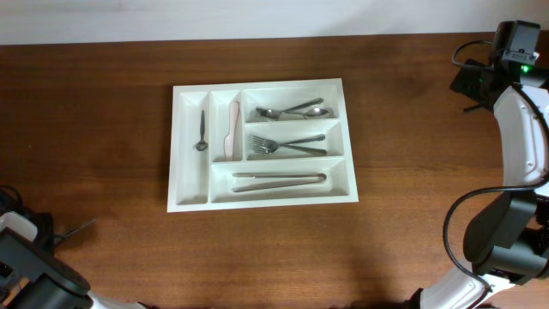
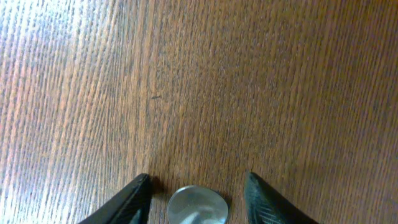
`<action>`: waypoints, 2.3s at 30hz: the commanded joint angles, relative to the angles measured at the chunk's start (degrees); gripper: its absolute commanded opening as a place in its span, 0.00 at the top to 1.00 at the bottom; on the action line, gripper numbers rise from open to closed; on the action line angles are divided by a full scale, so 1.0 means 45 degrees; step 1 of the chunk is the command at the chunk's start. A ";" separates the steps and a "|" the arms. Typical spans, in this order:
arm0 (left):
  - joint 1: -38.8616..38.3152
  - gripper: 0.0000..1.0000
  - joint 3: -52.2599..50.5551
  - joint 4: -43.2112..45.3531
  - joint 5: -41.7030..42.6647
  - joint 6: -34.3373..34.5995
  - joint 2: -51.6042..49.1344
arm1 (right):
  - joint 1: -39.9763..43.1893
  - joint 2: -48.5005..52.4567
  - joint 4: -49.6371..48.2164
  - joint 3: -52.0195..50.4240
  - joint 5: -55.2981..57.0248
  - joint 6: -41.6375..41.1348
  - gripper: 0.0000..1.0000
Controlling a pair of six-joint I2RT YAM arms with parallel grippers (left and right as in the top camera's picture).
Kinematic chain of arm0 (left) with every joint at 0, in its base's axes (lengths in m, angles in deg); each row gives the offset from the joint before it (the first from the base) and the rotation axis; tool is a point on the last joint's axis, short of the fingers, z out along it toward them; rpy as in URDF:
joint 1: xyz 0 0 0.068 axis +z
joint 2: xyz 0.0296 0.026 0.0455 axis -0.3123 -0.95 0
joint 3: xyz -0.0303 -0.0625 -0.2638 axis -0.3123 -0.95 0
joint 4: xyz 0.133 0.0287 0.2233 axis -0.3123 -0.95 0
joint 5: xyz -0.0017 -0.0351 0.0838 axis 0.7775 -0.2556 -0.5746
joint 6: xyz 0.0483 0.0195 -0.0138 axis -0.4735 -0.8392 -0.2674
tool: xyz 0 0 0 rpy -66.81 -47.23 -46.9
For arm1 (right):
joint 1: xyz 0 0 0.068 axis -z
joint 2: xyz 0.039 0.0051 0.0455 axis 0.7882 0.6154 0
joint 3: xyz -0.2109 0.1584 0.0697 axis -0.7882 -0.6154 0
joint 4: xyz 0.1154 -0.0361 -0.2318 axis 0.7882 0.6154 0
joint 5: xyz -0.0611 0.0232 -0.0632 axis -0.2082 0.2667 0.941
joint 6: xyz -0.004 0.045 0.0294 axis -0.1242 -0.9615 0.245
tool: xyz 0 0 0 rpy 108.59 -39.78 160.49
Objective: Pack container
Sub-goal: 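Lower the left gripper onto the fork at the lower left and grasp, then lift the fork and carry it over the leftmost compartment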
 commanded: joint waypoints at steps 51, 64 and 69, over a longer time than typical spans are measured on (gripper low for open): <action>-0.2045 0.98 0.1001 0.0039 0.4799 -0.2181 -0.0641 | 0.0034 -0.0044 -0.0005 0.0078 0.0029 -0.0005 0.01; -0.5547 0.98 0.5081 -0.2293 0.3201 -0.2613 -0.0641 | 0.0034 -0.0044 -0.0005 0.0078 0.0029 -0.0005 0.01; -0.7101 0.98 0.6577 -0.2846 0.1593 -0.3381 -0.0641 | 0.0034 -0.0044 -0.0005 0.0078 0.0029 -0.0005 0.01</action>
